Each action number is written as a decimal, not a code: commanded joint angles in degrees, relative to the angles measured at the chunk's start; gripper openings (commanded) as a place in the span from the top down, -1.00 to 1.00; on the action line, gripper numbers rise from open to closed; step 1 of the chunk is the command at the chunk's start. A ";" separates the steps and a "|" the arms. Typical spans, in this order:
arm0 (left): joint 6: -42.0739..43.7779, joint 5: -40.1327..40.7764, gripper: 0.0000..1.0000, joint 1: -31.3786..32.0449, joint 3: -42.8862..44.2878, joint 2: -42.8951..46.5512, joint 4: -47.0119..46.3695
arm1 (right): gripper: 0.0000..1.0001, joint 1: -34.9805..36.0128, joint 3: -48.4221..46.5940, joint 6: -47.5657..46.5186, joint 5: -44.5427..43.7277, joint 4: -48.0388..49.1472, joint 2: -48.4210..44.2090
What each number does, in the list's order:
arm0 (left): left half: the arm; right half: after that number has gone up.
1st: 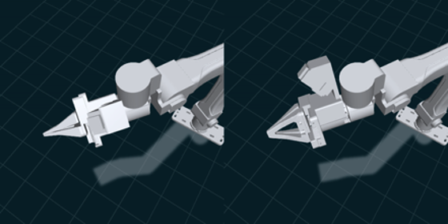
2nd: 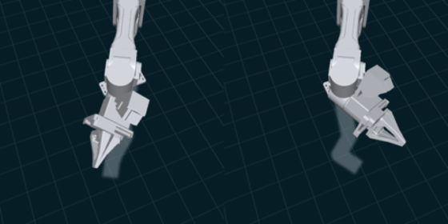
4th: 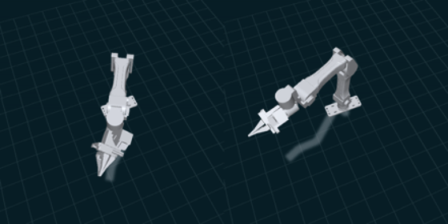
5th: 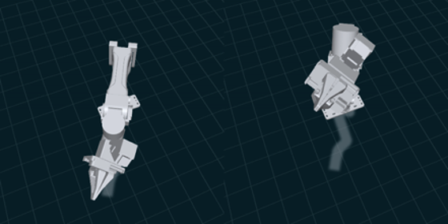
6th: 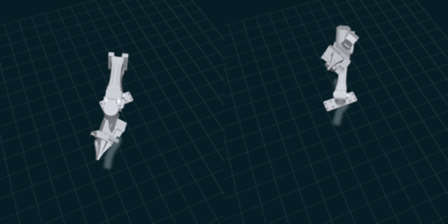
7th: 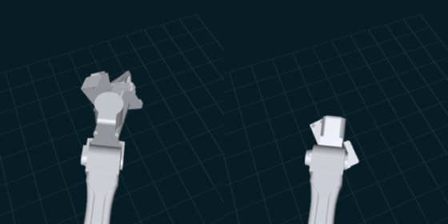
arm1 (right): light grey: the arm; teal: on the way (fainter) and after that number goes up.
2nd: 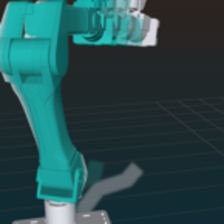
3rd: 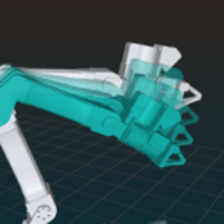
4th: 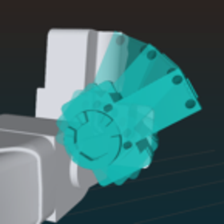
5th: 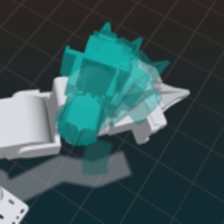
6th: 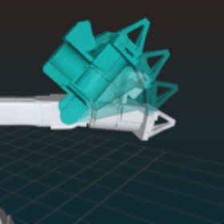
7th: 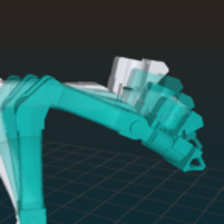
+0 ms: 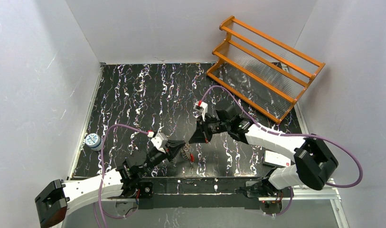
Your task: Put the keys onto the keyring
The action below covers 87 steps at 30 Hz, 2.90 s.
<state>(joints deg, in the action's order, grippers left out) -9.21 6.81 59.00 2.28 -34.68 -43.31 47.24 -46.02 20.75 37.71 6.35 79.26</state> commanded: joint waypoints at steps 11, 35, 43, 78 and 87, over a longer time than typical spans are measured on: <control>-0.39 -0.51 1.00 0.15 -0.26 0.52 -2.15 | 0.97 -0.06 -1.96 -1.66 2.97 5.95 -0.63; -0.53 -1.16 1.00 0.15 0.09 0.08 -2.15 | 0.97 0.04 -3.90 -0.98 0.78 6.38 2.52; -0.46 -1.39 1.00 0.15 0.09 0.14 -2.15 | 0.97 -0.03 -4.38 -0.07 -1.02 4.48 4.46; -0.27 -4.28 1.00 0.15 -0.70 0.14 -4.11 | 0.97 -3.46 1.31 10.20 4.06 13.54 6.56; -0.37 -4.54 1.00 0.15 -0.79 0.02 -4.31 | 0.97 -3.69 1.54 11.04 4.52 14.04 7.60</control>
<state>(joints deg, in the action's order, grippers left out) -9.19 5.50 58.94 1.54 -35.05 -44.21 44.47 -45.15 31.77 44.51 17.76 85.60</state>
